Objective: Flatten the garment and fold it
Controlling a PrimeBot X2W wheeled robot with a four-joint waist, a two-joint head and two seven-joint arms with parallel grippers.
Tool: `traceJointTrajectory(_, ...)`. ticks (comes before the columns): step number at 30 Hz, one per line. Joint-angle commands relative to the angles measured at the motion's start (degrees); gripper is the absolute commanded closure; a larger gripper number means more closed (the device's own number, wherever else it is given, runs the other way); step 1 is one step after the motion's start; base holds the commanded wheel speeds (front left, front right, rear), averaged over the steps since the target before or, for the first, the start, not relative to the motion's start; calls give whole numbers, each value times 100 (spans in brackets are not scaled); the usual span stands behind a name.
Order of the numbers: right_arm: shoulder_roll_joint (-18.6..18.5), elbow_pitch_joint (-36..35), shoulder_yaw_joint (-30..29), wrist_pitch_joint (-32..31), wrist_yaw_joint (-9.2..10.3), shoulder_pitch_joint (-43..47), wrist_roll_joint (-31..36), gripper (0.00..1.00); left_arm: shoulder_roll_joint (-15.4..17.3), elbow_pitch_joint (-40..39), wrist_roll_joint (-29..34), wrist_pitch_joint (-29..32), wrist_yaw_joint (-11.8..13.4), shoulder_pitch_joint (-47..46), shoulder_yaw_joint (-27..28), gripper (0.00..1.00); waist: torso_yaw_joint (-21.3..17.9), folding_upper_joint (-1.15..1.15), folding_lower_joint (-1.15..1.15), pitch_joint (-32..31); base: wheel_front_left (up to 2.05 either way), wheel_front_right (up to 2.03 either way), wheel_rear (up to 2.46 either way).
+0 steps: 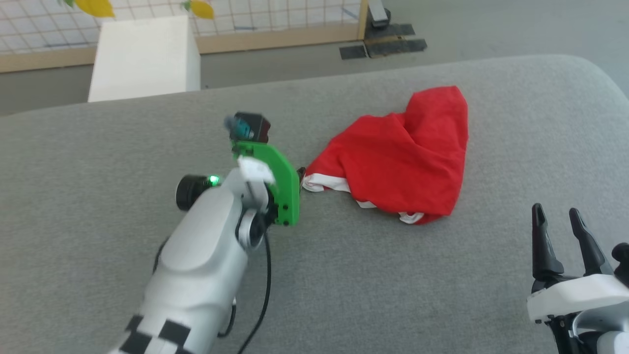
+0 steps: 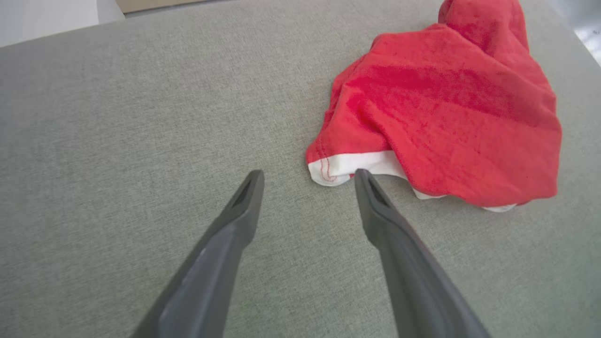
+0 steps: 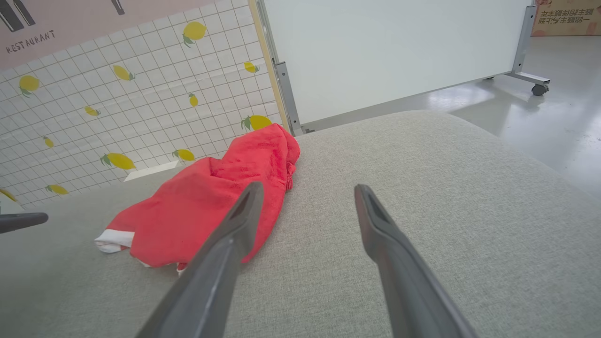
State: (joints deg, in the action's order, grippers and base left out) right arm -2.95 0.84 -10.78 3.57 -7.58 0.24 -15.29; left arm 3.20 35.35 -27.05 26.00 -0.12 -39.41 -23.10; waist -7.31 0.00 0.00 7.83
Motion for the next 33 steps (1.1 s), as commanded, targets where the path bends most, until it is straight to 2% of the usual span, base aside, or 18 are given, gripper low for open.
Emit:
traceJointTrajectory(1, 6, 32, 35, 51, 9, -96, -36, 0, -19, 149, -32, 301, 91, -282, -91, 0, -298, 0, 0, 314, 0, 0, 0)
traceJointTrajectory(4, 7, 124, 64, 107, 9, -154, -80, 0, -27, 397, -63, 856, 151, -697, -321, 0, -435, 0, 0, 488, 0, 0, 0)
traceJointTrajectory(8, 7, 230, 105, 191, 9, -224, -104, 0, -30, 631, -26, 1236, 194, -991, -610, 0, -563, 0, 0, 651, 0, 0, 0)
traceJointTrajectory(13, 7, 315, 136, 263, 9, -303, -115, 0, -31, 886, 57, 1284, 179, -1118, -837, 0, -639, 0, 0, 750, 0, 0, 0)
traceJointTrajectory(17, 7, 350, 139, 277, 9, -356, -103, 0, -31, 1034, 74, 1115, 43, -1133, -955, 0, -641, 0, 0, 796, 0, 0, 0)
traceJointTrajectory(19, 7, 354, 140, 287, 9, -387, -100, 0, -31, 1100, 68, 989, -2, -1151, -979, 28, -623, 0, 0, 816, 0, 0, 0)
traceJointTrajectory(20, 7, 358, 148, 286, 9, -398, -95, 0, -31, 1133, 61, 918, -34, -1164, -992, 78, -613, 0, 0, 821, 0, 0, 0)
traceJointTrajectory(21, 7, 361, 152, 284, 9, -406, -85, 0, -32, 1156, 56, 862, -56, -1178, -1002, 100, -601, 0, 0, 826, 0, 0, 0)
traceJointTrajectory(27, 7, 388, 136, 279, 9, -403, -52, 0, -32, 1281, -85, 556, -180, -1254, -1029, 100, -468, 0, 0, 769, 0, 0, 0)
traceJointTrajectory(33, 7, 359, 27, 215, 9, -275, 30, 0, -32, 1029, -398, -101, -218, -1312, -857, 100, -107, 0, 0, 550, 0, 0, 0)
